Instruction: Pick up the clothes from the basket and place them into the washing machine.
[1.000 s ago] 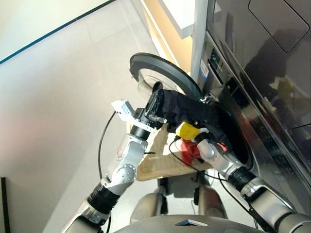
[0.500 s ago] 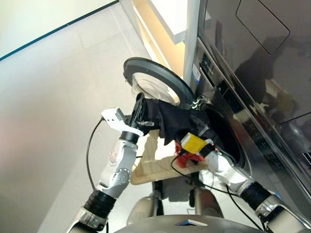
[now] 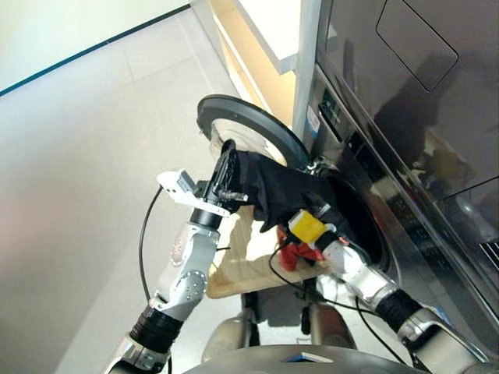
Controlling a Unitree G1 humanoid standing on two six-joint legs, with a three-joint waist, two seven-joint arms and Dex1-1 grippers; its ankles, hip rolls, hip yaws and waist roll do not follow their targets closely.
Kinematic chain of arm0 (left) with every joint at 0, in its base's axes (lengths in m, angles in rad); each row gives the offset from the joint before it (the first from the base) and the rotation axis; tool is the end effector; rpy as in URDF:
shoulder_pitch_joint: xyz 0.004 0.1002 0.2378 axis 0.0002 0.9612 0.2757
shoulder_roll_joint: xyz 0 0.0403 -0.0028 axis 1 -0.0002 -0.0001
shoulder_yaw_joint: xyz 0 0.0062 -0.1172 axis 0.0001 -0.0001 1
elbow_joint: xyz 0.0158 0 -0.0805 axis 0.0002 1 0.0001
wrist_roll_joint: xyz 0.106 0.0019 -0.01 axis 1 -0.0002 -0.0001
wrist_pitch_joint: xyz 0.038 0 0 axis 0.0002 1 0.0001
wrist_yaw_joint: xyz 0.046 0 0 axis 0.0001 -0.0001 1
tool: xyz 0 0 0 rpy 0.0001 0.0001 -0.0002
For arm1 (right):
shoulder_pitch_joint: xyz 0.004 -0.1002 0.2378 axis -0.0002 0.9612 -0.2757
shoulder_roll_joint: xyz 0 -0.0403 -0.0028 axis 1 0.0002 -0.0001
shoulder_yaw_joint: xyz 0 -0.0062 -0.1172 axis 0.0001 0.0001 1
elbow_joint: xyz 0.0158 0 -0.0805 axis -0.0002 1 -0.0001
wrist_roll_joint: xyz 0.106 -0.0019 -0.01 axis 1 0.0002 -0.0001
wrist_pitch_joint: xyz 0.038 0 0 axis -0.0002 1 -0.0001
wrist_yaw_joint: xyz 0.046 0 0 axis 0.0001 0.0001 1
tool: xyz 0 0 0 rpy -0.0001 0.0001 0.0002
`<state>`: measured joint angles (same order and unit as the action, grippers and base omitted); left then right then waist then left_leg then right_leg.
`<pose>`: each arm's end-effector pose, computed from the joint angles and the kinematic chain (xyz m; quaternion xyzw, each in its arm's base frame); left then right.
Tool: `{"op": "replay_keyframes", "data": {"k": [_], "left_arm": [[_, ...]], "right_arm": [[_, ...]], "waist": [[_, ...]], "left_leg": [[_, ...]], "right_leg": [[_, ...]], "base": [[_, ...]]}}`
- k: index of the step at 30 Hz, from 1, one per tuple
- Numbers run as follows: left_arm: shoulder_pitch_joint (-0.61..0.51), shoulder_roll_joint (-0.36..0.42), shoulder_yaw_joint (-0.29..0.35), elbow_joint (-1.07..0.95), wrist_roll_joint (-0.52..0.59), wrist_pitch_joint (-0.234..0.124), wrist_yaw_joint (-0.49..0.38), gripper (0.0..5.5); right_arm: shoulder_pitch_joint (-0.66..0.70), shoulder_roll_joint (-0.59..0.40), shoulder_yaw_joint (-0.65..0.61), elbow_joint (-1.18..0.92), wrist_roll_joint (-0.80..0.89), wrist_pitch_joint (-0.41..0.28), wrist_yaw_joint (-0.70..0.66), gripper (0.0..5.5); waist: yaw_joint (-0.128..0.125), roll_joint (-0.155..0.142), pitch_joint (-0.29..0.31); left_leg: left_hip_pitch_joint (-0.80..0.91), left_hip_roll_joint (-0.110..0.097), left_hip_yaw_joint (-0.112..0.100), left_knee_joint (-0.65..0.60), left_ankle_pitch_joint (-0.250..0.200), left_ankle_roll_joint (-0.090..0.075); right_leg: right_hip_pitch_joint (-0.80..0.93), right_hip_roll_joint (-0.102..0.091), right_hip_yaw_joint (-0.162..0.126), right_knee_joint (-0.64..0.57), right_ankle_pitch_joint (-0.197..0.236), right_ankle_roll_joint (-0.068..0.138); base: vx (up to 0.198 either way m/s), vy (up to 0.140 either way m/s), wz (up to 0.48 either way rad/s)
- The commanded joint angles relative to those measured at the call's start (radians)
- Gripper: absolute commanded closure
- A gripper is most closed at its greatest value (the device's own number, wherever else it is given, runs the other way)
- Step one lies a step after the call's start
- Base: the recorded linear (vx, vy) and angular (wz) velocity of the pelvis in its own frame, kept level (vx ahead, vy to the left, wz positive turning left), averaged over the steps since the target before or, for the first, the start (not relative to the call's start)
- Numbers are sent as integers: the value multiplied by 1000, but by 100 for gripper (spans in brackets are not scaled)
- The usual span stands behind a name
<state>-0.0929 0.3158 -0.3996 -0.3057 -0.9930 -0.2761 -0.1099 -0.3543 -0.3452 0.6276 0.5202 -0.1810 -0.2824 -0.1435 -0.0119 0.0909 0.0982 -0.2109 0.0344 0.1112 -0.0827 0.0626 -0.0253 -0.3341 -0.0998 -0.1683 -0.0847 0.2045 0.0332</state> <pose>0.2037 0.1245 0.0970 -0.3640 -0.1785 -0.2726 0.8726 0.2478 -0.1249 -0.0037 -0.3277 -0.0473 0.2465 0.9108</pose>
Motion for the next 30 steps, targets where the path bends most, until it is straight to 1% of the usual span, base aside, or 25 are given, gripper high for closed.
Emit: {"op": "replay_keyframes", "data": {"k": [1,6,12,13,14,15,19,20,21,22,23,24,25,27,28,29,30], "left_arm": [[-65,31,-34,-123,-54,-47,-56,550],[-99,35,-70,-160,-78,-37,-64,550],[-136,25,-106,-169,-84,-42,-54,550],[-143,22,-111,-164,-83,-41,-52,550],[-143,22,-111,-164,-83,-41,-52,550],[-151,18,-116,-158,-80,-40,-49,550],[-150,13,-112,-154,-76,-41,-45,550],[-146,10,-110,-148,-75,-43,-42,550],[-141,5,-101,-137,-73,-45,-38,550],[-141,5,-101,-137,-73,-45,-38,451],[-137,2,-97,-130,-72,-47,-35,280],[-131,-4,-87,-116,-73,-52,-27,0],[-130,-4,-87,-116,-73,-52,-27,0],[-108,-16,-70,-71,-71,-61,-10,0],[-100,-19,-63,-47,-67,-64,0,0],[-101,-20,-63,-47,-67,-65,0,0],[-88,-23,-48,-13,-55,-70,16,0]], "right_arm": [[-96,68,22,43,0,-36,-26,0],[-148,83,29,81,-11,-28,-36,0],[-178,125,17,133,40,-27,-51,0],[-177,131,14,136,52,-27,-50,97],[-177,131,14,136,52,-27,-49,285],[-175,138,14,142,76,-24,-47,550],[-155,147,1,146,127,-26,-38,550],[-143,151,-6,150,150,-27,-38,550],[-116,161,-28,160,212,-30,-28,550],[-116,161,-28,160,212,-30,-28,550],[-101,168,-44,172,249,-30,-27,550],[-72,187,-62,190,326,-31,-18,550],[-72,187,-62,190,326,-31,-18,550],[-19,216,-112,211,478,-40,-12,550],[-4,222,-130,215,525,-47,-13,550],[-4,222,-130,215,526,-47,-13,550],[12,229,-153,225,573,-51,-16,550]], "waist": [[34,-10,-51],[45,-7,-53],[54,-3,-52],[53,-3,-52],[53,-3,-52],[51,-2,-52],[47,0,-51],[45,0,-50],[43,0,-48],[44,0,-48],[42,0,-47],[38,0,-45],[38,0,-45],[30,0,-37],[28,1,-34],[28,1,-34],[25,2,-30]], "left_leg": [[-25,-22,4,-5,16,-15],[-26,-23,-3,-5,16,-16],[-24,-26,-6,-5,14,-13],[-23,-26,-6,-5,14,-12],[-23,-27,-6,-5,14,-12],[-23,-27,-5,-5,12,-12],[-23,-28,-2,-5,12,-11],[-23,-28,-1,-5,11,-11],[-24,-28,0,-5,11,-10],[-24,-28,0,-5,11,-10],[-24,-28,1,-5,11,-10],[-24,-29,5,-5,10,-9],[-24,-29,5,-5,10,-9],[-25,-30,12,-5,9,-7],[-26,-30,13,-5,9,-7],[-26,-30,14,-5,9,-7],[-27,-31,15,-5,8,-6]], "right_leg": [[49,-14,-28,28,-71,85],[52,-15,-33,26,-72,85],[55,-18,-35,25,-71,86],[55,-18,-34,26,-71,87],[55,-18,-34,26,-71,87],[55,-18,-34,25,-72,87],[53,-18,-32,27,-71,87],[52,-18,-32,27,-71,87],[52,-18,-29,28,-71,87],[52,-18,-29,28,-71,87],[51,-18,-27,27,-70,87],[49,-18,-25,26,-69,87],[49,-18,-25,26,-69,87],[43,-18,-19,29,-67,87],[40,-18,-18,31,-66,87],[40,-18,-17,31,-66,87],[36,-19,-14,34,-66,87]], "base": [[0,0,0],[0,0,0],[0,0,0],[0,0,0],[0,0,0],[0,0,0],[0,0,0],[0,0,0],[0,0,0],[0,0,0],[0,0,0],[0,0,0],[0,0,0],[0,0,0],[0,0,0],[0,0,0],[0,0,0]]}}
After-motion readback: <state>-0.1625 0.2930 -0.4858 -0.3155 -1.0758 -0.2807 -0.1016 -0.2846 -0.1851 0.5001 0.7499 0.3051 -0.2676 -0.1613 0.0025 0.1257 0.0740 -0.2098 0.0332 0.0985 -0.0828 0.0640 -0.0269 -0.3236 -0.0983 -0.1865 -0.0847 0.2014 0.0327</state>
